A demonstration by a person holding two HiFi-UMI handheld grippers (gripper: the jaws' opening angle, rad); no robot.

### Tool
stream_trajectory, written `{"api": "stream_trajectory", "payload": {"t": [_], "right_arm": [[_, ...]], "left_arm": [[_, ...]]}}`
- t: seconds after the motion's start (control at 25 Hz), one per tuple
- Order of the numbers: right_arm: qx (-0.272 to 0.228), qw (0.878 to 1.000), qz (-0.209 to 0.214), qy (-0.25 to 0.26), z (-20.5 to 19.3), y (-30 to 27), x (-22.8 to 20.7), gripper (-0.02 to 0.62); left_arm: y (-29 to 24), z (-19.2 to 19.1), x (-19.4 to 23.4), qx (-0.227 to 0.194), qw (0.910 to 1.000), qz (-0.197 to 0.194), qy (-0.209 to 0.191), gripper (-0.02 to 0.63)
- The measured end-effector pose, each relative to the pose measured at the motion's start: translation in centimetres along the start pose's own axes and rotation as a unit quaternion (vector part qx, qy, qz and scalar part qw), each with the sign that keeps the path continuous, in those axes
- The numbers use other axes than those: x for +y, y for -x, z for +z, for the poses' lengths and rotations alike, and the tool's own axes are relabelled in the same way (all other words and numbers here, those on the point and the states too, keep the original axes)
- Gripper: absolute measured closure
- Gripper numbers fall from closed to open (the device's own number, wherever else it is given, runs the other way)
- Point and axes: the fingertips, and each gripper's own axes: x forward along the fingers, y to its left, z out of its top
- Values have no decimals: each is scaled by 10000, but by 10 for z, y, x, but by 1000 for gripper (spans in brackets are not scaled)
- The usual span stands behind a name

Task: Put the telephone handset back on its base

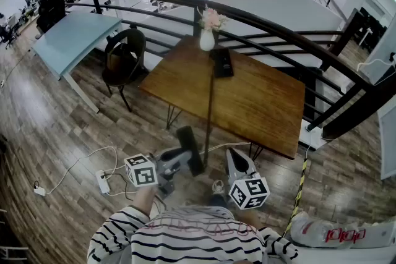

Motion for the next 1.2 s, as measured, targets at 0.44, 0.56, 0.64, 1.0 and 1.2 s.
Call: {"api": "stream_trajectory", "payload": {"t": [0.44, 0.56, 0.64, 1.0, 1.2], "right_arm": [[85, 9999, -49, -67, 2, -15, -22, 595], [156, 9998, -46, -124, 5, -30, -40, 595], [166, 9998, -17, -120, 12, -43, -53, 595], [261, 9993, 247, -89, 43, -108, -127, 595], [314, 9986, 417, -44, 59, -141, -170, 595]], "left_arm": [[-21, 0, 16, 46, 9998, -13, 180, 529], [-36, 9, 28, 24, 9998, 25, 209, 529], [-49, 18, 37, -3, 9998, 50, 207, 529], [-127, 58, 80, -138, 9997, 149, 144, 529], [-171, 72, 103, -195, 9995, 215, 132, 529]]}}
